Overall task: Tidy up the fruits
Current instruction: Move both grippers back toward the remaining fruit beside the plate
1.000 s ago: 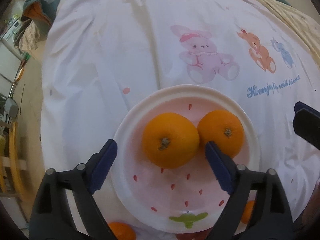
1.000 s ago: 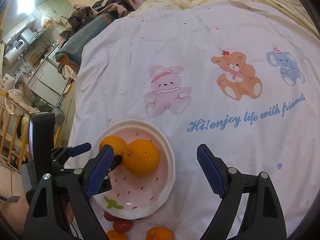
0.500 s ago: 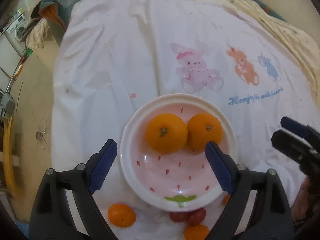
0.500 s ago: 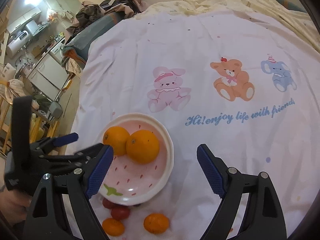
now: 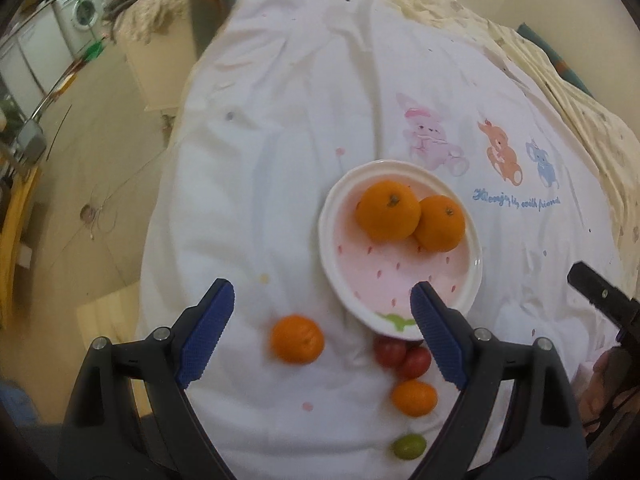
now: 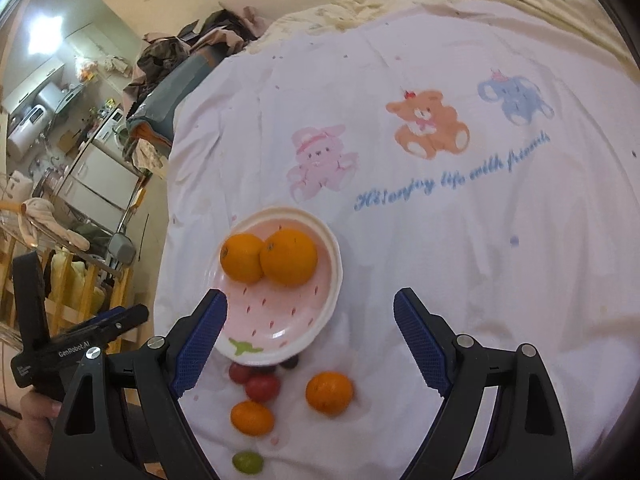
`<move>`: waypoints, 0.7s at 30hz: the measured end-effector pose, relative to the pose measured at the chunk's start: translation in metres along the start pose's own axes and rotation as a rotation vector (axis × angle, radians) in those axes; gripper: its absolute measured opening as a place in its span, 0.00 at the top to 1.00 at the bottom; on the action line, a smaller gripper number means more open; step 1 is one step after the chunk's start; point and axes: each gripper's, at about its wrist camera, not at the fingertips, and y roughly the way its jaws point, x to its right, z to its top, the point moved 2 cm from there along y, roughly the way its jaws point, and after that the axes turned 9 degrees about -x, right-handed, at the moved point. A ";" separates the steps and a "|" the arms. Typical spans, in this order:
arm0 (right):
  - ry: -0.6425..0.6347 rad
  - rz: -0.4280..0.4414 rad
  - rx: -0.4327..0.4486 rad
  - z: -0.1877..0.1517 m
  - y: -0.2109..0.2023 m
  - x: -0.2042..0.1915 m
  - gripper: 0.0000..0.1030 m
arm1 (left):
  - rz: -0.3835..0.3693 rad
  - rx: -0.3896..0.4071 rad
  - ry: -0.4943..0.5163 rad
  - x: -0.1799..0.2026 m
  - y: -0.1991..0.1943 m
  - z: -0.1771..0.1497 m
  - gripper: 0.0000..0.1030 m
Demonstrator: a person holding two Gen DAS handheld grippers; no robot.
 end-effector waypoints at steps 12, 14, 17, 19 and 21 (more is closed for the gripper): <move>0.052 -0.026 -0.061 -0.048 0.005 0.002 0.15 | 0.011 -0.093 -0.091 -0.027 0.029 -0.024 0.18; 0.057 -0.035 -0.062 -0.050 0.007 0.002 0.15 | 0.018 -0.117 -0.084 -0.023 0.039 -0.026 0.22; 0.056 -0.061 -0.061 -0.049 0.010 0.004 0.15 | 0.091 -0.133 -0.036 -0.014 0.049 -0.028 0.22; 0.059 -0.082 -0.069 -0.048 0.014 0.005 0.15 | 0.115 -0.139 -0.015 -0.010 0.054 -0.030 0.22; 0.069 -0.091 -0.088 -0.049 0.020 0.008 0.15 | 0.124 -0.154 0.012 -0.005 0.059 -0.031 0.23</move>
